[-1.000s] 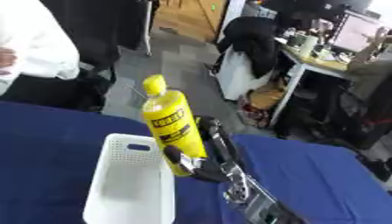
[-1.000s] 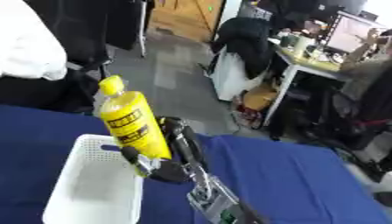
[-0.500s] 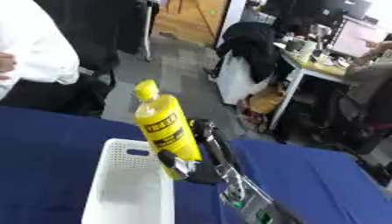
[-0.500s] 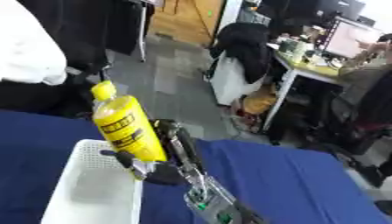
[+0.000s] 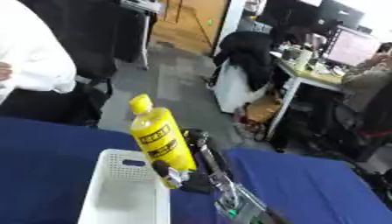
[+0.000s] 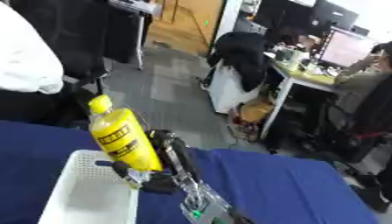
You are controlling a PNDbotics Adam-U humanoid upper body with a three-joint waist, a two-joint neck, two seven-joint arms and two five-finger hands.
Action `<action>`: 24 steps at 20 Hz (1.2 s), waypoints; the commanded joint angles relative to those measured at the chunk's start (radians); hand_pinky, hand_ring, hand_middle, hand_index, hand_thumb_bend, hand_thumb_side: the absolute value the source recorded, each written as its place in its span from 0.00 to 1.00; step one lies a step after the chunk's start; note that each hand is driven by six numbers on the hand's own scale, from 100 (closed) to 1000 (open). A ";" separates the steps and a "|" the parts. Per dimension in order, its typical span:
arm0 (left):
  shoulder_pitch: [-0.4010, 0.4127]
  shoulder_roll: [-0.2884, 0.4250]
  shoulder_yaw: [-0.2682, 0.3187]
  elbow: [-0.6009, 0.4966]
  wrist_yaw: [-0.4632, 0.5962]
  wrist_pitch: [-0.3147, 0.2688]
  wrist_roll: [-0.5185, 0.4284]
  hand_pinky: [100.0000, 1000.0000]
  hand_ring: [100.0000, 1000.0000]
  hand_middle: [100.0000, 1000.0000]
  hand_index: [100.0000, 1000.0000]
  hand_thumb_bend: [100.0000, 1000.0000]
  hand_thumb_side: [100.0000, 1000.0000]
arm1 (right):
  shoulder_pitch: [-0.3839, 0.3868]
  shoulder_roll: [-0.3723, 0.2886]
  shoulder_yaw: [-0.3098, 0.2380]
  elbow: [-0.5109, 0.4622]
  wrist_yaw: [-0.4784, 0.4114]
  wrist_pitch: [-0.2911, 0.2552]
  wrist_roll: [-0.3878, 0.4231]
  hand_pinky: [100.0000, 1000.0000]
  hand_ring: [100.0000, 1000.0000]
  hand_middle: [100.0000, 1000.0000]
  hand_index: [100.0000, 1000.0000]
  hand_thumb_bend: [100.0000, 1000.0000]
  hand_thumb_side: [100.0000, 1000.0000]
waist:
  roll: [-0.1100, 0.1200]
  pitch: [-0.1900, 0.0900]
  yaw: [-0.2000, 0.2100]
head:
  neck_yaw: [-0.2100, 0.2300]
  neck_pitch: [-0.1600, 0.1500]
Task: Pick up objects on the table and place them in the box.
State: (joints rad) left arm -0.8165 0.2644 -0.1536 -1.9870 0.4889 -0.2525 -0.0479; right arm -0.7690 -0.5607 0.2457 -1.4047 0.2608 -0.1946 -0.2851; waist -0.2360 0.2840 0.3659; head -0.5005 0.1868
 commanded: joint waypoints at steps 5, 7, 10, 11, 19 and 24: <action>-0.031 -0.022 0.010 -0.013 0.017 0.007 0.013 0.60 0.56 0.79 0.81 0.20 0.84 | -0.025 -0.049 -0.003 -0.033 0.004 -0.013 0.011 0.00 0.00 0.00 0.16 0.16 0.66 | 0.010 -0.015 0.002 | -0.012 -0.025; -0.034 -0.025 0.011 -0.013 0.019 0.007 0.015 0.60 0.56 0.79 0.81 0.20 0.84 | -0.026 -0.048 0.003 -0.040 -0.007 -0.021 0.020 0.00 0.00 0.00 0.16 0.16 0.65 | 0.010 -0.012 0.002 | -0.011 -0.018; -0.039 -0.031 0.013 -0.013 0.020 0.010 0.019 0.60 0.56 0.79 0.81 0.20 0.84 | -0.026 -0.046 0.013 -0.044 -0.022 -0.035 0.041 0.00 0.00 0.00 0.16 0.16 0.65 | 0.010 -0.008 0.002 | -0.009 0.031; -0.041 -0.033 0.015 -0.013 0.020 0.010 0.021 0.60 0.56 0.79 0.81 0.21 0.84 | -0.027 -0.045 0.015 -0.043 -0.025 -0.039 0.047 0.00 0.00 0.00 0.16 0.16 0.65 | 0.010 -0.005 0.002 | -0.008 0.063; -0.055 -0.044 0.017 -0.013 0.014 0.005 0.023 0.60 0.55 0.79 0.81 0.21 0.84 | -0.047 -0.023 0.044 -0.038 -0.187 -0.056 0.074 0.00 0.00 0.00 0.14 0.22 0.57 | 0.010 0.026 0.004 | 0.019 0.143; -0.063 -0.050 0.017 -0.013 0.013 0.004 0.023 0.60 0.55 0.79 0.81 0.21 0.84 | -0.056 -0.017 0.049 -0.017 -0.346 -0.082 0.060 0.00 0.00 0.00 0.14 0.22 0.56 | 0.010 0.039 0.004 | 0.015 0.132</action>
State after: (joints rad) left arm -0.8595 0.2156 -0.1439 -1.9870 0.5040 -0.2465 -0.0259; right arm -0.8074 -0.5597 0.3028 -1.4176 -0.0502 -0.2662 -0.2213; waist -0.2360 0.3409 0.3717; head -0.4892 0.3255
